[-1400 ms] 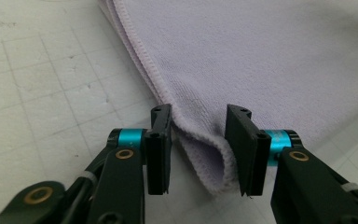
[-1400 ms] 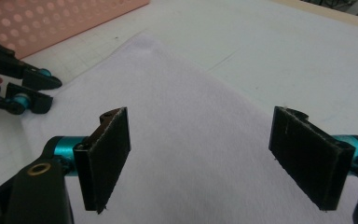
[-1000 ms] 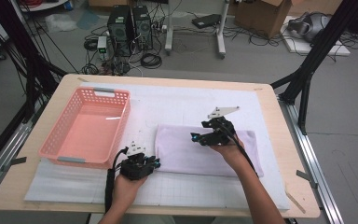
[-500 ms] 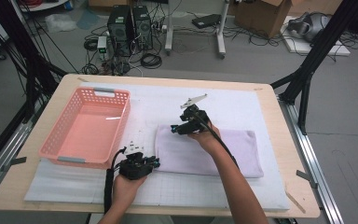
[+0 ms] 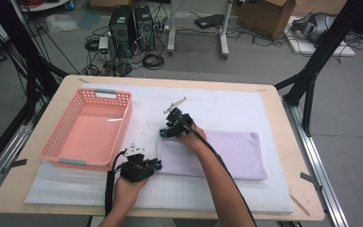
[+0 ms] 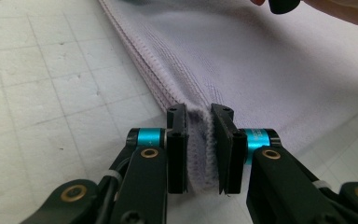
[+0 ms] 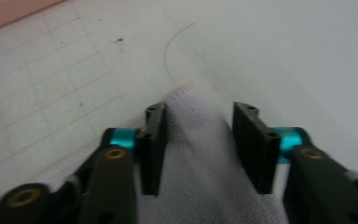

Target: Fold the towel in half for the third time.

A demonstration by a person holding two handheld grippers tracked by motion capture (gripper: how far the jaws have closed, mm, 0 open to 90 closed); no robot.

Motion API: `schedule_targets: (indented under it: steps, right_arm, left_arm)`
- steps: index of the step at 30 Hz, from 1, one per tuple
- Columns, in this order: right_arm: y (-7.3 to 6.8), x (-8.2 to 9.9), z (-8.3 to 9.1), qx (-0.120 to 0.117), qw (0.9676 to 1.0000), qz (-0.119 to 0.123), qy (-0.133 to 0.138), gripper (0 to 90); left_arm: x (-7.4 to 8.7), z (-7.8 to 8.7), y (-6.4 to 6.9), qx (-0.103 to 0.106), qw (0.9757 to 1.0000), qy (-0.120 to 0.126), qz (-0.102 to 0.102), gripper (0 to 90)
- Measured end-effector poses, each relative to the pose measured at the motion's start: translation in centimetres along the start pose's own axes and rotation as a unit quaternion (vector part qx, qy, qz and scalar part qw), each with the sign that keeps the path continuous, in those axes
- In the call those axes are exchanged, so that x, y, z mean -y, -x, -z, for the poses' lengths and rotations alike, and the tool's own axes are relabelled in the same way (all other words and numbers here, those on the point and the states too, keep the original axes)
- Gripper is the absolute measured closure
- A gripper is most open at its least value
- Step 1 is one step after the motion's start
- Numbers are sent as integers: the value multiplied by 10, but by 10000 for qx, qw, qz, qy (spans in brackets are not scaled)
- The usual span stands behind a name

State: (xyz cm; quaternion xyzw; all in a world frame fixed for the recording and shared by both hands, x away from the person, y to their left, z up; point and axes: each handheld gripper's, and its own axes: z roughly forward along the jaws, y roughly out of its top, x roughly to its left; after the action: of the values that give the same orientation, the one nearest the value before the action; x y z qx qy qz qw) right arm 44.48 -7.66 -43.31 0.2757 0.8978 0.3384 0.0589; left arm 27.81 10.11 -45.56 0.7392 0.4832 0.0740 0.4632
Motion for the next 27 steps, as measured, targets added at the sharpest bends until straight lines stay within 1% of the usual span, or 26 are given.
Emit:
schedule_targets:
  steps: [2, 3, 5, 8, 10, 11, 12, 16, 19, 20, 22, 24, 26, 27]
  right_arm:
    - [1, 0, 1, -70, 10000, -27, -20, 710]
    - [1, -1, 2, -79, 10000, 29, -33, 771]
    - [-1, -1, 3, -93, 9999, 58, -57, 814]
    - [-4, -3, 4, -39, 9999, 152, -67, 827]
    - [-7, -4, 5, -51, 9997, 242, -1, 829]
    - [-9, -6, 6, -80, 9997, 222, 48, 829]
    - [-11, -7, 7, -112, 9995, 259, 120, 830]
    - [-20, -17, 13, -280, 9983, 395, 319, 829]
    - [-29, -26, 25, -425, 9960, 524, 588, 829]
    - [-31, -28, 30, -476, 9948, 552, 705, 829]
    - [-33, -30, 41, -464, 9929, 685, 856, 829]
    - [-31, -29, 50, -493, 9919, 650, 976, 829]
    - [-27, -25, 58, -482, 9914, 615, 1049, 829]
    - [-25, -23, 62, -495, 9912, 571, 1090, 829]
  left_arm:
    - [0, 0, -1, 4, 10000, -9, 7, 771]
    - [0, 1, -1, 18, 10000, -18, 10, 778]
    - [-1, 2, -2, 70, 10000, -37, 27, 801]
    - [-2, 7, -6, 129, 9999, -54, 87, 823]
    - [-3, 12, -7, 175, 9997, 9, 155, 827]
    - [-3, 15, -7, 179, 9997, 40, 169, 827]
    - [-4, 19, -7, 200, 9997, 80, 152, 827]
    - [-12, 37, -3, 273, 9988, 401, 83, 827]
    - [-17, 47, 1, 330, 9976, 616, 37, 827]
    - [-19, 49, 3, 390, 9968, 694, 27, 827]
    - [-21, 51, 8, 504, 9954, 811, -77, 826]
    - [-22, 48, 14, 591, 9947, 841, -107, 826]
    - [-23, 42, 18, 646, 9947, 790, -160, 826]
    - [-24, 39, 21, 714, 9943, 779, -159, 826]
